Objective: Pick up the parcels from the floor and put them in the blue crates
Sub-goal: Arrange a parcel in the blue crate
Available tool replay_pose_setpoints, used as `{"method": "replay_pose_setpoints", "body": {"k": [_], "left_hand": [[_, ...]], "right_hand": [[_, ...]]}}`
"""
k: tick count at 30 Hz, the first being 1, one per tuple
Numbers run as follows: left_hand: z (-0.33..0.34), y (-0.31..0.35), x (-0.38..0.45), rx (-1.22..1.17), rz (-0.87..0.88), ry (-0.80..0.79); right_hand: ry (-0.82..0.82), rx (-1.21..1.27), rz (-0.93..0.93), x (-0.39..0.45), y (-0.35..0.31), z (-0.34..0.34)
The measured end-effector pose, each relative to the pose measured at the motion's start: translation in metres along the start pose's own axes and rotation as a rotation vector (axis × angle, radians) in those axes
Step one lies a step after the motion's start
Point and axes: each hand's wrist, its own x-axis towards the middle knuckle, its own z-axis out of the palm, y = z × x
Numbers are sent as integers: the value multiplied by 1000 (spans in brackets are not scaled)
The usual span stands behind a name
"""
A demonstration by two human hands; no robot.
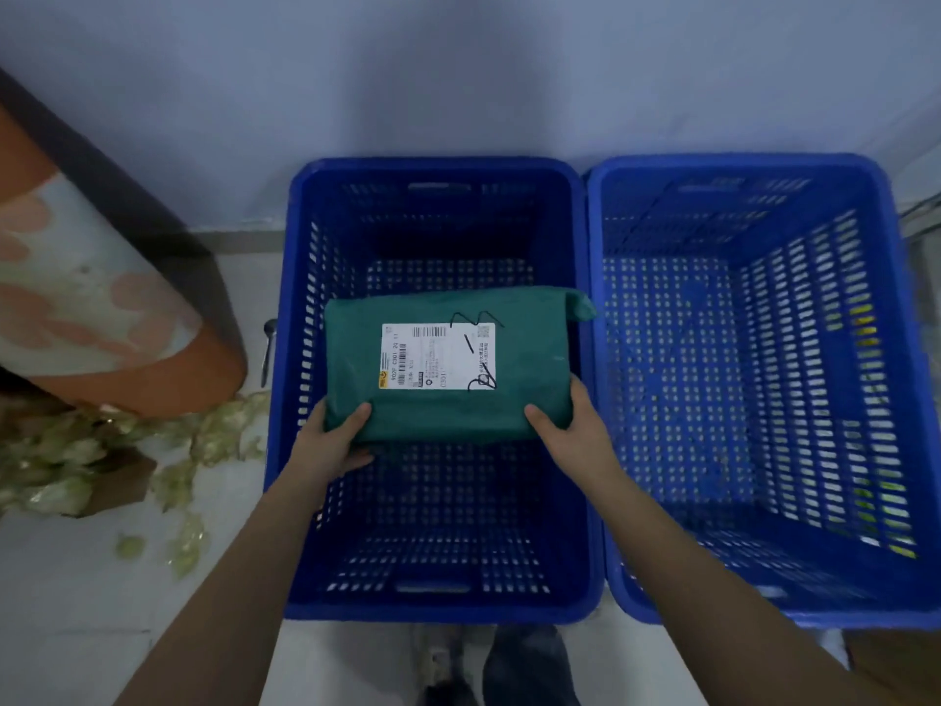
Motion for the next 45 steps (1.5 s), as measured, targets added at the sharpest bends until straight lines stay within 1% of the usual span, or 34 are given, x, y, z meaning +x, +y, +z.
{"method": "replay_pose_setpoints", "body": {"k": [2,6,8,12,15,17,19,21,23,25,26,27,28,29,31,32,33,34,35,36,41,45], "left_hand": [[3,1,20,-43,-36,-19],[6,-10,63,-77,-10,59],[6,-20,87,-71,-26,67],[7,-49,135,-43,-85,5],[9,-67,165,-52,-62,28],[8,-75,180,-54,-58,51],[5,-86,190,-2,-66,70],[3,-95,192,62,-65,73],[5,-99,186,179,-29,89],[12,-104,169,375,36,170],[16,-107,161,437,40,232],[21,-112,153,435,9,279],[25,-116,146,323,-76,280],[29,-116,140,91,-209,244],[38,-108,133,-502,-494,80],[40,-102,131,-756,-569,1],[42,-96,131,-935,-586,-37],[43,-90,134,-1025,-574,-45],[44,-87,142,-1070,-552,-49],[45,-83,150,-1081,-534,-55],[54,-57,186,-1023,-515,-96],[56,-27,213,-1033,-414,-132]], "right_hand": [[-29,-10,27,22,0,7],[-154,-42,82,58,14,28],[-182,-41,128,74,29,41],[-167,-66,173,109,67,67],[-128,-81,150,135,90,88],[-149,-95,148,150,98,98],[-203,-119,140,159,106,105],[-212,-145,136,161,110,108],[-133,-270,68,152,108,108],[77,-513,-39,137,105,110],[186,-574,-70,129,107,114],[251,-538,-43,121,109,120],[263,-418,43,114,111,128],[226,-226,194,108,109,136],[104,293,556,107,100,148],[67,580,678,111,93,150],[58,845,743,116,87,152],[63,1025,764,122,80,152],[62,1100,760,129,72,152],[62,1114,743,137,66,154],[53,1068,675,175,44,163],[-9,1001,584,202,27,169]]}}
